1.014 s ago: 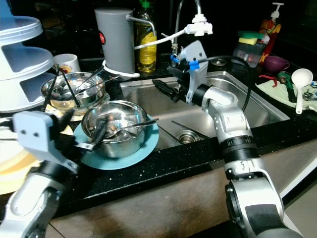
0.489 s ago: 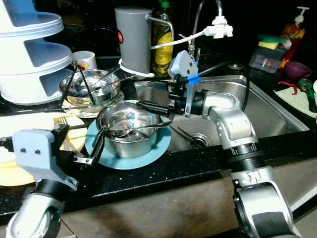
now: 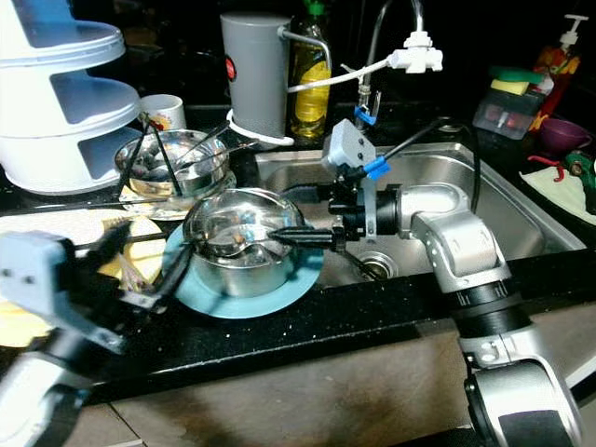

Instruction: Kitchen organization

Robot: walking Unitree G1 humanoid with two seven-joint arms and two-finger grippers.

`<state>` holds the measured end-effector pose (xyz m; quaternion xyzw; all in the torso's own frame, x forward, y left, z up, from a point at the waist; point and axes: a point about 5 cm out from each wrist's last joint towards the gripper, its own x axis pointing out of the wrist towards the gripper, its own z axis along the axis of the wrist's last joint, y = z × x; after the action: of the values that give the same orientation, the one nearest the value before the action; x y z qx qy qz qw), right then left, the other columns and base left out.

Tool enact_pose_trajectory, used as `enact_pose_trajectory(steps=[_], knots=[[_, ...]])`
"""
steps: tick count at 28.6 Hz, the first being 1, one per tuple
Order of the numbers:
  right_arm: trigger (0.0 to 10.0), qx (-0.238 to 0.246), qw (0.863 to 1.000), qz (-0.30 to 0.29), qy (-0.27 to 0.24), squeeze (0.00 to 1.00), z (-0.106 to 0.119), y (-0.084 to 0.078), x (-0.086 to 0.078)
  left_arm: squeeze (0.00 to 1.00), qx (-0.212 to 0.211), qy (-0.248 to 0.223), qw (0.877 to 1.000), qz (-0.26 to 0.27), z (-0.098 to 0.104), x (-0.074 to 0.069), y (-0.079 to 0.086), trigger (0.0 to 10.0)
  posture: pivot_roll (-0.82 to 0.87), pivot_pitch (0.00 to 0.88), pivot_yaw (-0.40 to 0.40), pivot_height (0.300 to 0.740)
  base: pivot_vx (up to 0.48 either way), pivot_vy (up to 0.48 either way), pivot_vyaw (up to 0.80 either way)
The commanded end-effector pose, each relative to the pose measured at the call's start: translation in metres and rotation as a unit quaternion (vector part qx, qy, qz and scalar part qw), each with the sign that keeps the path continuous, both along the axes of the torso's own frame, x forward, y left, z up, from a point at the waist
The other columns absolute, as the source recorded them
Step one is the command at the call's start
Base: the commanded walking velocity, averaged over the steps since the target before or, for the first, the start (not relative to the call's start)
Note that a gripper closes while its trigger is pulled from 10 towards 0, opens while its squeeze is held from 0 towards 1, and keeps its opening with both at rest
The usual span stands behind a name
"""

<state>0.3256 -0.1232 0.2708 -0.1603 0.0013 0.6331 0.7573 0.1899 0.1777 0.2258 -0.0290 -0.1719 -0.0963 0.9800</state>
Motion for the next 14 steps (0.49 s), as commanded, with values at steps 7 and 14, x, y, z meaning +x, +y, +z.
enact_pose_trajectory(steps=[7, 14], knots=[[10.0, -0.031, 0.999, 0.005, 0.020, 0.00, -0.001, 0.003, -0.005, 0.00, -0.007, 0.027, 0.994, -0.106, -0.007, -0.028, 0.013, 10.0, 0.11, 0.000, -0.080, 0.740, 0.000, 0.000, 0.00], [10.0, -0.033, 0.999, -0.025, 0.028, 0.00, 0.001, 0.013, 0.002, 0.00, -0.002, 0.065, 0.984, -0.164, -0.018, -0.041, 0.007, 10.0, 0.11, 0.000, -0.087, 0.740, 0.000, 0.000, 0.00]])
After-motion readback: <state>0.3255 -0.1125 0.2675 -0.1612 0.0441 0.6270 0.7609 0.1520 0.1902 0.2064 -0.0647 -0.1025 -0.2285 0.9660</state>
